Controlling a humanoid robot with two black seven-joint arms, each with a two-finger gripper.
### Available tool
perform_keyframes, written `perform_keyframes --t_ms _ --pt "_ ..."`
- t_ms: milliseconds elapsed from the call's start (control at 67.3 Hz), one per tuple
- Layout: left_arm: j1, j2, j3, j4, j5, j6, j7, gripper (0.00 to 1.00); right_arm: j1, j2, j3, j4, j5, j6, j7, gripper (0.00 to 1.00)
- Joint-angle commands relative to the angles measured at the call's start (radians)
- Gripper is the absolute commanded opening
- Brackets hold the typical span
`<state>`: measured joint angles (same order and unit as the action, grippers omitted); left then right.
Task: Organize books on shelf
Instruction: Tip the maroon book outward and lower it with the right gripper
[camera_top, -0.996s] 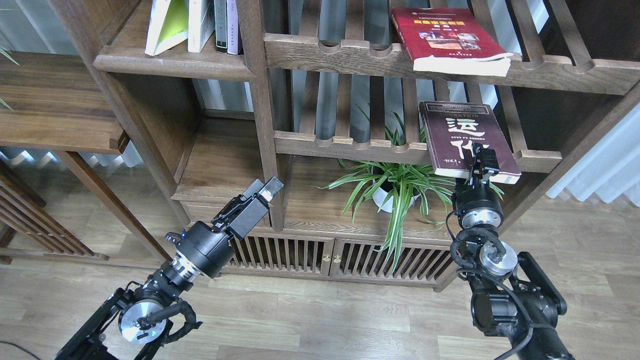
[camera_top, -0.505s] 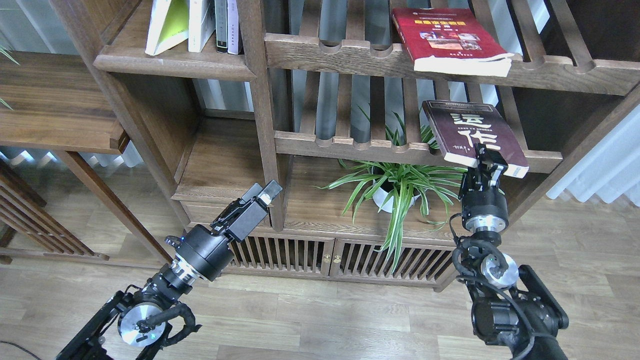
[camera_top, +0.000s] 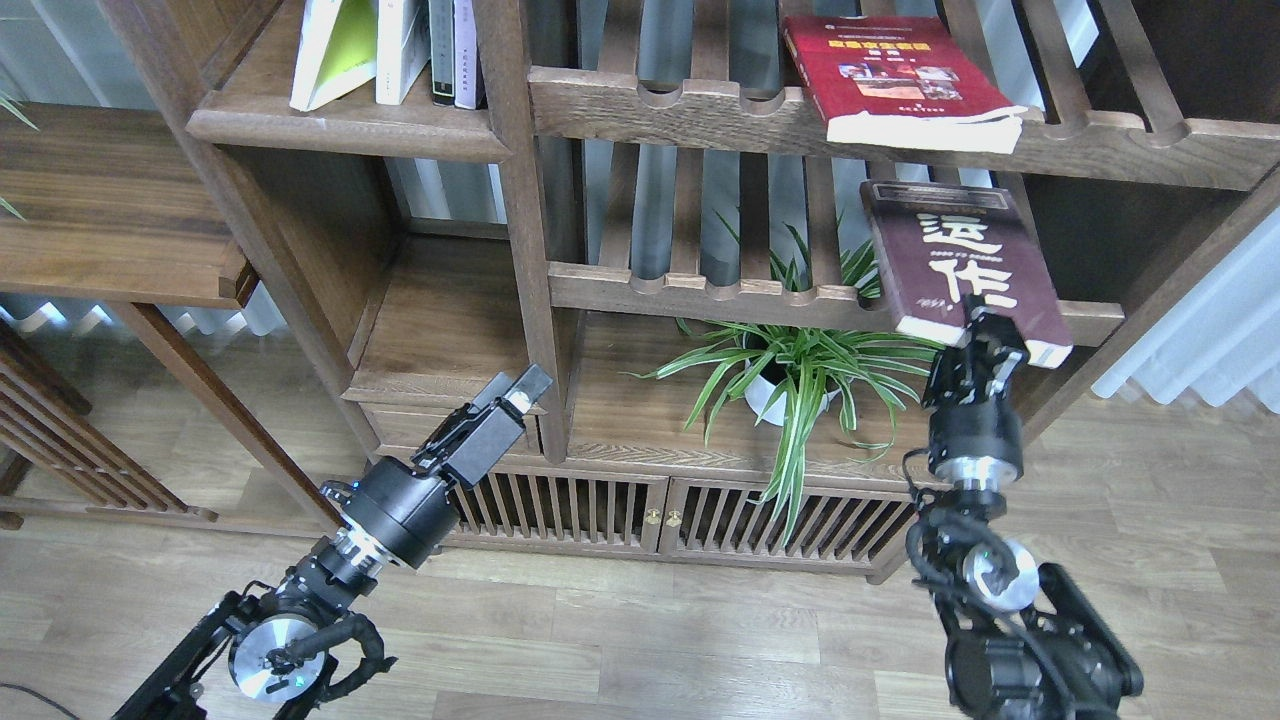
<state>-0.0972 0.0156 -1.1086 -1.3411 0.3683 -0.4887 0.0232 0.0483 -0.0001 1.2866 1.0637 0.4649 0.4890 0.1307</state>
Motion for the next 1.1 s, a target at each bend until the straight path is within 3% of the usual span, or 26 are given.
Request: perform_keyframes --t_ms 0,327,580,862,1085 --pt "0.023 -0.016 0.022 -0.007 -0.109 0.000 0.003 0.86 -0.011 0.000 -0.065 0.067 0.032 0.000 -0.002 0.03" --pt "0.139 -0.014 0.009 -0.012 -0.166 0.000 0.001 0.95 -0.016 0.000 -0.237 0.156 0.057 0.000 0.000 0.03" --pt "0.139 -0.013 -0.011 -0.012 -0.190 0.000 -0.002 0.96 -0.051 0.000 -0.311 0.157 0.049 0.000 -0.003 0.03" --pt "0.183 0.012 0.003 -0.035 -0.196 0.000 -0.002 0.96 -0.079 0.000 -0.374 0.157 0.047 0.000 -0.046 0.03" --pt "0.186 0.018 0.003 -0.035 -0.213 0.000 -0.002 0.96 -0.102 0.000 -0.408 0.157 0.046 0.000 -0.052 0.03"
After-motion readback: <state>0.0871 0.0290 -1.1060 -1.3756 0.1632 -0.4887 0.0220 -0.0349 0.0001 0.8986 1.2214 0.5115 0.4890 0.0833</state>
